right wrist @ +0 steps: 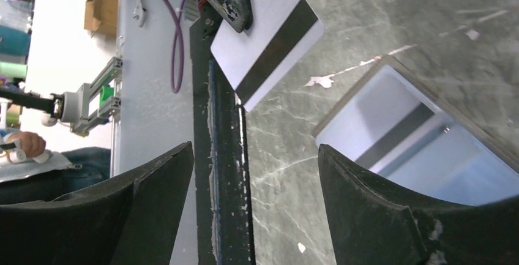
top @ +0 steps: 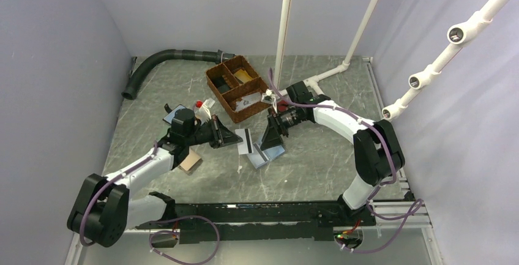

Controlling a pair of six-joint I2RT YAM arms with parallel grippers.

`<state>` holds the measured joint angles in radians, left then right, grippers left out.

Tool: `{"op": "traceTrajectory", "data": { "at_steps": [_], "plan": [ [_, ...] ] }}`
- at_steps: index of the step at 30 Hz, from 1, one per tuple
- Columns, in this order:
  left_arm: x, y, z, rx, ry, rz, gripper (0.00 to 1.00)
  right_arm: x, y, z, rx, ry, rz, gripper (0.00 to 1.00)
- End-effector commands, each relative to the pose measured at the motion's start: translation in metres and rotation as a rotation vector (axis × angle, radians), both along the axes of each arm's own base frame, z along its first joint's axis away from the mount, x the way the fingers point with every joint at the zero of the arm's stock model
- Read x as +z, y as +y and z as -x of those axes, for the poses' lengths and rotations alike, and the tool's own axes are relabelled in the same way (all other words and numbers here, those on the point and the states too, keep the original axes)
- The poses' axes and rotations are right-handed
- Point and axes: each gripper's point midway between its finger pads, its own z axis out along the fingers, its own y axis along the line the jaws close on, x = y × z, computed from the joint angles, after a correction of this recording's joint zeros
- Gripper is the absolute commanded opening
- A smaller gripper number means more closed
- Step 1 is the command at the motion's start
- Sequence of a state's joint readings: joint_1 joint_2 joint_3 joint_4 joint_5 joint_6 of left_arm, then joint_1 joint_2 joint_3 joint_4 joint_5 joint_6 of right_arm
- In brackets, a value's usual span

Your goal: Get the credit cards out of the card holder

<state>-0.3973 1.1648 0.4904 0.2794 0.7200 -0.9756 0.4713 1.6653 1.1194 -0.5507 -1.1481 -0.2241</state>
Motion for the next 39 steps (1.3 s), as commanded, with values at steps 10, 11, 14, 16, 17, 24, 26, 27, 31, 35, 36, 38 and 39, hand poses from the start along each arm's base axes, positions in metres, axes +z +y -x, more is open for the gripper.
{"op": "traceTrajectory", "data": {
  "at_steps": [10,11,14,16,17,24,26,27,31,35,36,38,39],
  "plan": [
    [0.055,-0.014,0.008,-0.095,-0.275,0.035,0.0,0.059,0.013,0.011,0.1,-0.062,-0.163,0.79],
    [0.057,-0.015,0.009,-0.101,-0.286,0.034,0.0,0.06,0.013,0.011,0.103,-0.063,-0.165,0.79],
    [0.061,-0.017,0.01,-0.104,-0.334,0.032,0.0,0.063,0.012,0.01,0.104,-0.068,-0.17,0.79],
    [0.065,-0.018,0.011,-0.106,-0.361,0.036,0.0,0.064,0.012,0.011,0.104,-0.063,-0.176,0.79],
    [0.067,-0.018,0.011,-0.107,-0.372,0.037,0.0,0.065,0.012,0.011,0.105,-0.058,-0.179,0.79],
    [0.08,-0.028,0.013,-0.143,-0.428,0.074,0.0,0.067,0.015,0.013,0.107,-0.001,-0.206,0.79],
    [0.084,-0.031,0.013,-0.151,-0.441,0.088,0.0,0.066,0.016,0.013,0.103,0.018,-0.209,0.79],
    [0.086,-0.032,0.014,-0.159,-0.452,0.096,0.0,0.066,0.016,0.014,0.104,0.022,-0.211,0.79],
    [0.092,-0.035,0.014,-0.162,-0.475,0.121,0.0,0.068,0.016,0.016,0.113,0.044,-0.227,0.78],
    [0.092,-0.037,0.013,-0.163,-0.474,0.13,0.0,0.075,0.017,0.019,0.136,0.076,-0.265,0.63],
    [0.092,-0.037,0.013,-0.165,-0.474,0.131,0.0,0.077,0.016,0.02,0.143,0.083,-0.275,0.56],
    [0.092,-0.037,0.012,-0.16,-0.471,0.128,0.0,0.08,0.016,0.022,0.161,0.101,-0.294,0.4],
    [0.091,-0.037,0.011,-0.156,-0.467,0.123,0.0,0.083,0.015,0.024,0.171,0.113,-0.305,0.31]
  ]
}}
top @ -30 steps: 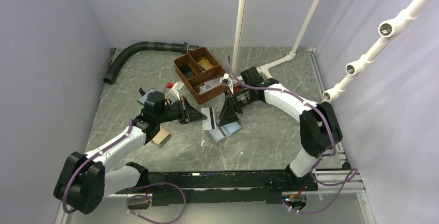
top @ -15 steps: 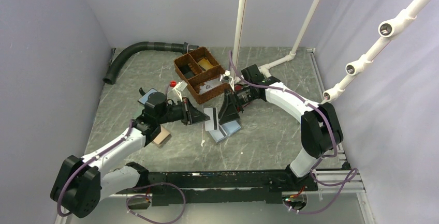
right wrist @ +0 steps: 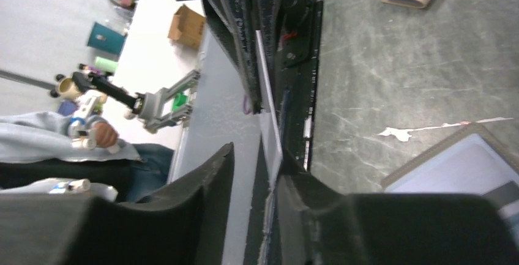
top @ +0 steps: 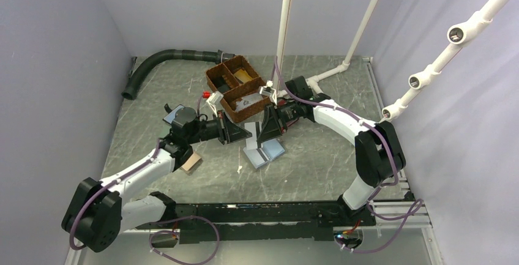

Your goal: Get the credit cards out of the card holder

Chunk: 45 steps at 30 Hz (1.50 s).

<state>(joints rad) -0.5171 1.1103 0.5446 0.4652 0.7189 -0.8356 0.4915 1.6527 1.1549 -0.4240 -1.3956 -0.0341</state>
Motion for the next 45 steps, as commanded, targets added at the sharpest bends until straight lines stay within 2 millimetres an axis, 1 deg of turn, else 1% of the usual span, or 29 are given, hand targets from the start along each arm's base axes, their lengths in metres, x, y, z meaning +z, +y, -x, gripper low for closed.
{"op": "traceTrajectory", "data": {
  "at_steps": [1,2,3,4,6,9,10,13,16,17,19,21,24,27,31,35,39,42,45],
  "plan": [
    [0.025,-0.004,-0.003,-0.011,-0.068,0.043,0.0,0.026,-0.002,0.008,0.069,0.003,-0.112,0.22],
    [0.025,-0.003,-0.004,0.0,-0.062,0.037,0.0,0.027,-0.002,0.008,0.078,0.001,-0.122,0.09],
    [0.024,-0.002,-0.005,0.013,-0.055,0.031,0.05,0.028,-0.002,0.009,0.079,0.005,-0.122,0.0],
    [0.023,-0.001,-0.007,0.034,-0.048,0.023,0.11,0.027,-0.002,0.008,0.073,0.007,-0.115,0.0],
    [0.019,0.006,-0.013,0.102,-0.021,0.001,0.26,0.023,-0.002,0.006,0.048,-0.026,-0.089,0.0],
    [0.016,0.017,-0.016,0.183,0.003,-0.035,0.48,0.013,-0.004,-0.002,0.01,-0.13,-0.019,0.0],
    [0.011,0.024,-0.021,0.237,0.022,-0.062,0.57,0.01,-0.005,-0.005,0.002,-0.17,0.007,0.0],
    [-0.002,0.047,-0.024,0.369,0.08,-0.13,0.82,0.002,-0.009,-0.015,-0.019,-0.269,0.079,0.0],
    [-0.012,0.069,-0.022,0.479,0.128,-0.175,0.98,-0.004,-0.013,-0.025,-0.04,-0.35,0.141,0.0],
    [-0.015,0.075,-0.021,0.506,0.136,-0.186,0.99,-0.006,-0.015,-0.029,-0.05,-0.37,0.165,0.0],
    [-0.018,0.085,-0.018,0.55,0.15,-0.205,0.99,-0.011,-0.018,-0.036,-0.073,-0.402,0.214,0.0],
    [-0.02,0.091,-0.015,0.568,0.158,-0.215,0.99,-0.014,-0.021,-0.046,-0.098,-0.438,0.26,0.0],
    [-0.024,0.098,-0.011,0.59,0.176,-0.234,0.99,-0.012,-0.023,-0.064,-0.13,-0.505,0.323,0.0],
    [-0.031,0.103,-0.007,0.599,0.199,-0.271,0.99,-0.003,-0.024,-0.087,-0.166,-0.582,0.37,0.0],
    [-0.042,0.108,-0.005,0.603,0.226,-0.33,0.99,0.009,-0.021,-0.122,-0.229,-0.672,0.433,0.0],
    [-0.042,0.111,-0.009,0.617,0.213,-0.351,0.99,0.028,-0.013,-0.151,-0.297,-0.754,0.446,0.0],
    [-0.04,0.111,-0.011,0.61,0.198,-0.359,1.0,0.046,0.002,-0.175,-0.364,-0.819,0.449,0.0],
    [-0.039,0.109,-0.011,0.586,0.193,-0.367,0.99,0.052,0.014,-0.192,-0.435,-0.858,0.468,0.0],
    [-0.041,0.108,-0.01,0.572,0.209,-0.376,1.0,0.053,0.028,-0.201,-0.466,-0.873,0.471,0.0]
  ]
}}
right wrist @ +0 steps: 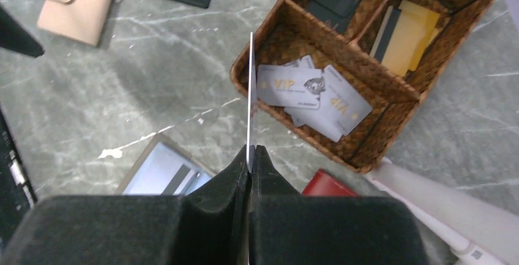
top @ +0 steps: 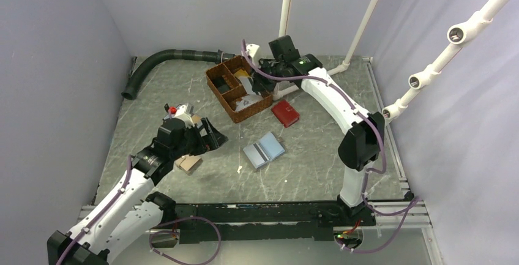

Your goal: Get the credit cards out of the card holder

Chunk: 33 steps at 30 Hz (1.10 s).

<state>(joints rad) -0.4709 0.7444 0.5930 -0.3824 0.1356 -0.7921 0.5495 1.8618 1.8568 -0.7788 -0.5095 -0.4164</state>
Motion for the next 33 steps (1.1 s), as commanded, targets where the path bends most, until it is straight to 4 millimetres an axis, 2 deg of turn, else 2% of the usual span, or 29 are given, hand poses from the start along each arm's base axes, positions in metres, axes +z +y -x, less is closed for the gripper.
{"op": "traceTrajectory", "data": {
  "at_steps": [1,5,10,13,18,23,28,33],
  "plan": [
    [0.014,-0.002,-0.005,-0.023,-0.03,-0.002,1.0,0.025,0.021,-0.03,-0.093,-0.114,-0.03,0.0],
    [0.011,0.0,-0.008,-0.017,-0.017,-0.019,1.0,0.023,0.032,-0.05,-0.169,-0.143,-0.034,0.0],
    [0.009,0.003,-0.014,-0.014,-0.015,-0.026,0.99,0.021,0.035,-0.075,-0.274,-0.173,-0.038,0.0],
    [0.009,0.003,-0.019,-0.021,-0.011,-0.027,0.99,0.018,0.038,-0.08,-0.278,-0.173,-0.038,0.0],
    [0.007,0.002,-0.029,-0.034,-0.01,-0.031,0.99,0.009,0.042,-0.074,-0.235,-0.143,-0.028,0.0],
    [0.014,-0.001,-0.041,-0.064,-0.064,-0.009,0.94,-0.008,0.051,-0.023,0.095,-0.063,-0.002,0.0],
    [0.023,0.0,-0.054,-0.08,-0.143,0.002,0.93,-0.015,0.038,-0.027,0.107,-0.071,0.031,0.0],
    [0.021,0.001,-0.069,-0.104,-0.186,0.008,0.93,-0.016,0.027,-0.036,0.115,-0.077,0.057,0.0]
  ]
}}
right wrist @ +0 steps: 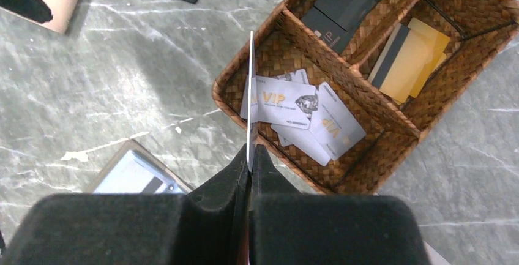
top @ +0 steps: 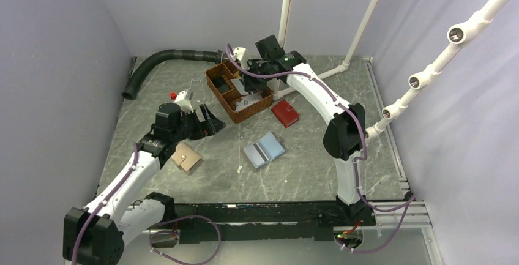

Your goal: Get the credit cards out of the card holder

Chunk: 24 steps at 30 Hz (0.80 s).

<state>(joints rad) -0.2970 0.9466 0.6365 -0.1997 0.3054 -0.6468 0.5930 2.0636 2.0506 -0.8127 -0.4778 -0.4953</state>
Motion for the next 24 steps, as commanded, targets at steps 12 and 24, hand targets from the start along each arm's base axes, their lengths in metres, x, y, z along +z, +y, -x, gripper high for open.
{"op": "traceTrajectory", "data": {
  "at_steps": [12,24],
  "plan": [
    [0.009,-0.013,-0.053,-0.078,-0.019,0.025,0.92,0.003,-0.032,-0.044,-0.024,-0.098,0.086,0.0],
    [0.003,-0.006,-0.076,-0.058,0.058,0.006,0.91,-0.011,-0.031,-0.08,-0.113,-0.171,0.104,0.0]
  ]
}}
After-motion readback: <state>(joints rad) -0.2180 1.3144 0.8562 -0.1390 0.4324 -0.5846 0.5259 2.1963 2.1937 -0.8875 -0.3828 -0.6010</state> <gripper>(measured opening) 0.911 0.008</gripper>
